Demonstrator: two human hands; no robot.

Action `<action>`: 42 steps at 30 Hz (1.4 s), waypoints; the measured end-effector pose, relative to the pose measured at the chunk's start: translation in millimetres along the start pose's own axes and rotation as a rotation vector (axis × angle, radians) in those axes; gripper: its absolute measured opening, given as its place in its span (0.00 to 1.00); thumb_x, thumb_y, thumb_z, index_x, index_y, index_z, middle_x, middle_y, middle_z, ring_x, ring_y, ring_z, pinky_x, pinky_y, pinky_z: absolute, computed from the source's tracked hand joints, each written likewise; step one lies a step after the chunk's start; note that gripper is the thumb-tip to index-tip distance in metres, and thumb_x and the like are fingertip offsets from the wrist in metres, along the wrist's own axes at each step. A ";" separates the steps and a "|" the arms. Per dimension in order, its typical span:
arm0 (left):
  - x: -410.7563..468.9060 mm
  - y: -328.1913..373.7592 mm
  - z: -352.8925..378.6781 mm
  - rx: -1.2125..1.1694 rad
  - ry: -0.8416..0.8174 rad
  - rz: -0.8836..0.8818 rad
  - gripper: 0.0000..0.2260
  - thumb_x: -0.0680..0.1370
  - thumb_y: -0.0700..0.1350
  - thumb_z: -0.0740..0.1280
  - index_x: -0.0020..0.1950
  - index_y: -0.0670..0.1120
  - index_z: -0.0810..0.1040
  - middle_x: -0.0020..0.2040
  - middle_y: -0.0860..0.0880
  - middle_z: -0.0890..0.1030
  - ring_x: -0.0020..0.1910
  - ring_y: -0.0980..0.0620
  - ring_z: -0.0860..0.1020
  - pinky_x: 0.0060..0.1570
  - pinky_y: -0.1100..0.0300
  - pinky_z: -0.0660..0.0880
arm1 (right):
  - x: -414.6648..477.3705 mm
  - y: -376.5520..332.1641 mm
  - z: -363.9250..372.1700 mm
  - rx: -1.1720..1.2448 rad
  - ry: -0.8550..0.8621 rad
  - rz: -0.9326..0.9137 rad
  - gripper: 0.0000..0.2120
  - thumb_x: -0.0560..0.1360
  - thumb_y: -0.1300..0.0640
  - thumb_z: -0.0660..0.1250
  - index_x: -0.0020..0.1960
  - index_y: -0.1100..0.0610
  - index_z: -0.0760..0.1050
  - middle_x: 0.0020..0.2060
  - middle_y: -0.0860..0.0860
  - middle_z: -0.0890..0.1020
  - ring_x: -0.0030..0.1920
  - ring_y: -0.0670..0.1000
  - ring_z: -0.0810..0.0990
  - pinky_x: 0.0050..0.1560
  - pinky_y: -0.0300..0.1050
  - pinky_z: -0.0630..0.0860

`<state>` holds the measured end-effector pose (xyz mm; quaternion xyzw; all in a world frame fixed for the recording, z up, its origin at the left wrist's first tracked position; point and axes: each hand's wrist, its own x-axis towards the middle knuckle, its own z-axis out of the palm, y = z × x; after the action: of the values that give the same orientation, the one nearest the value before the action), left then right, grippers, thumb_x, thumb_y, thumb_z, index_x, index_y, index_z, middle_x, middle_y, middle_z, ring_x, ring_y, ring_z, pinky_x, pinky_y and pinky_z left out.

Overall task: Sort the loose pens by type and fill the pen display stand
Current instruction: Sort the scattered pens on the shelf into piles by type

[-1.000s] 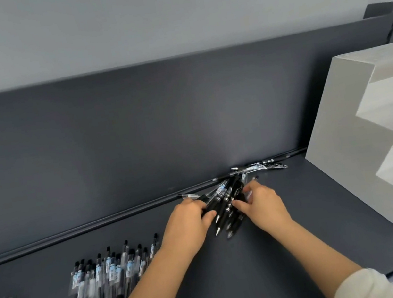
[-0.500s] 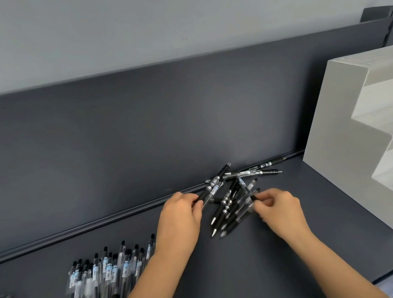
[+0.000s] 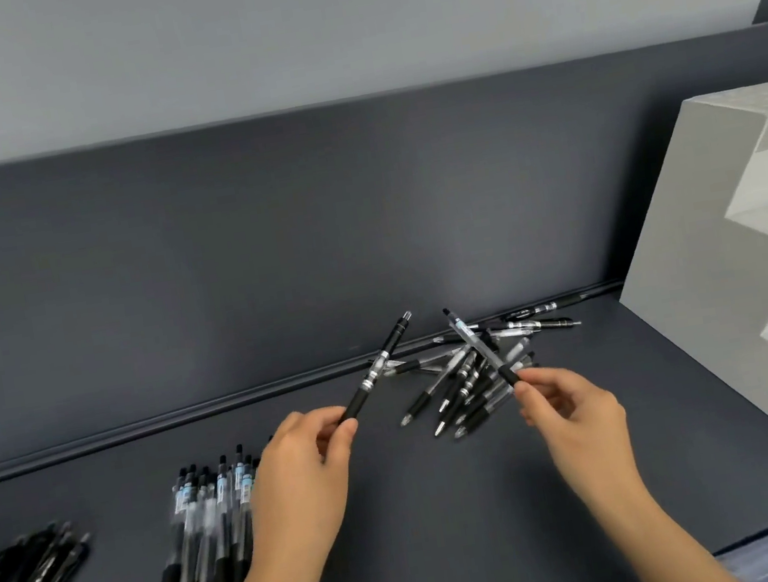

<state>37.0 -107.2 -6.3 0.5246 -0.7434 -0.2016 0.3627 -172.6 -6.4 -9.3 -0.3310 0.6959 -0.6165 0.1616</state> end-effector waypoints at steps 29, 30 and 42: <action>-93.6 -131.8 -161.9 0.227 0.379 -0.424 0.08 0.76 0.48 0.67 0.52 0.50 0.82 0.42 0.54 0.76 0.38 0.53 0.75 0.38 0.58 0.70 | -132.0 -40.7 158.1 -0.406 -0.702 -0.563 0.17 0.74 0.48 0.67 0.61 0.49 0.76 0.41 0.37 0.69 0.45 0.38 0.71 0.47 0.28 0.68; -94.1 -134.0 -164.2 0.250 0.387 -0.428 0.07 0.76 0.48 0.66 0.52 0.50 0.82 0.42 0.54 0.76 0.38 0.52 0.75 0.37 0.58 0.70 | -133.0 -40.9 159.0 -0.426 -0.710 -0.574 0.18 0.73 0.48 0.67 0.62 0.49 0.76 0.41 0.37 0.69 0.46 0.38 0.71 0.46 0.27 0.67; -91.1 -163.5 -176.4 0.487 0.389 -0.368 0.10 0.72 0.43 0.71 0.52 0.44 0.83 0.45 0.46 0.77 0.43 0.43 0.76 0.36 0.52 0.74 | -126.6 -45.8 164.7 -0.463 -0.691 -0.573 0.10 0.75 0.50 0.66 0.54 0.50 0.80 0.43 0.39 0.72 0.50 0.40 0.70 0.47 0.29 0.66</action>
<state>290.1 -68.8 -31.7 0.7491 -0.5798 0.0231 0.3197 35.9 -47.5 -19.1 -0.7206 0.6013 -0.3201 0.1289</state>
